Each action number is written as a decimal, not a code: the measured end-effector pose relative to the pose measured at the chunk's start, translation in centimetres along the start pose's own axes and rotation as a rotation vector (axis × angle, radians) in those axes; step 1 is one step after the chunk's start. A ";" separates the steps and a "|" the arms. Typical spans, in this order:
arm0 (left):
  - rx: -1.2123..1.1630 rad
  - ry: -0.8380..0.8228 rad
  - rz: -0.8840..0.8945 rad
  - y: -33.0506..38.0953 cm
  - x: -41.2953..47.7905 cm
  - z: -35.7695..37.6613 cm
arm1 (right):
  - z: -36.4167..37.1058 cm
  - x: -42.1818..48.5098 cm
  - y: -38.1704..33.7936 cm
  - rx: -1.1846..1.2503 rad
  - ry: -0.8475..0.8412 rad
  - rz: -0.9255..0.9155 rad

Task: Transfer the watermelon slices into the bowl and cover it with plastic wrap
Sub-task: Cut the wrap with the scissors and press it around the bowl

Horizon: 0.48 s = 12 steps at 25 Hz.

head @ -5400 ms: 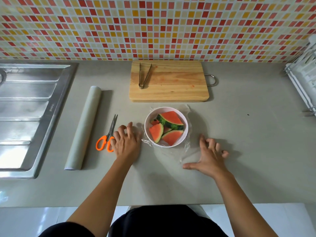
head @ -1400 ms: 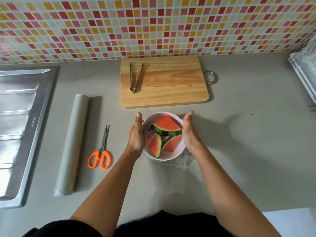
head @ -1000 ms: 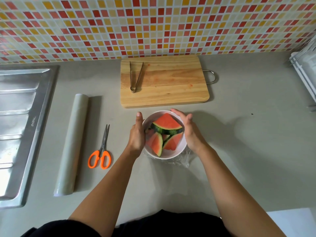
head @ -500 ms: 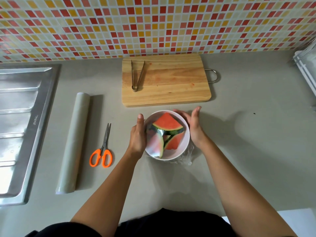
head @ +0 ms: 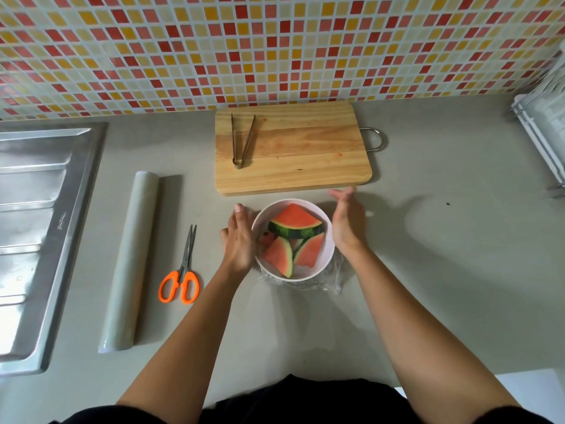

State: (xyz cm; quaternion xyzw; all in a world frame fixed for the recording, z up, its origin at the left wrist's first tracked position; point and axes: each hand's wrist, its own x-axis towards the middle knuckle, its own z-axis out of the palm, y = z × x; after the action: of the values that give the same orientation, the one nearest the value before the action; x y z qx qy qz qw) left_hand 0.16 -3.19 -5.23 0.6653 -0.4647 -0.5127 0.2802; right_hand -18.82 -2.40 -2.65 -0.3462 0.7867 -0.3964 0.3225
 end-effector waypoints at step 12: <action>-0.283 -0.338 0.147 -0.1 -2.0 -2.3 | -1.9 -7.6 0.7 0.408 -0.297 0.116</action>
State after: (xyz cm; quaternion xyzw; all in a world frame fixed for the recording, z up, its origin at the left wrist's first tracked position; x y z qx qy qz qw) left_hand 2.26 -1.55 -3.70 0.4883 -0.4759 -0.6551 0.3253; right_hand -16.30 4.75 -0.54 -0.2826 0.6529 -0.4727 0.5200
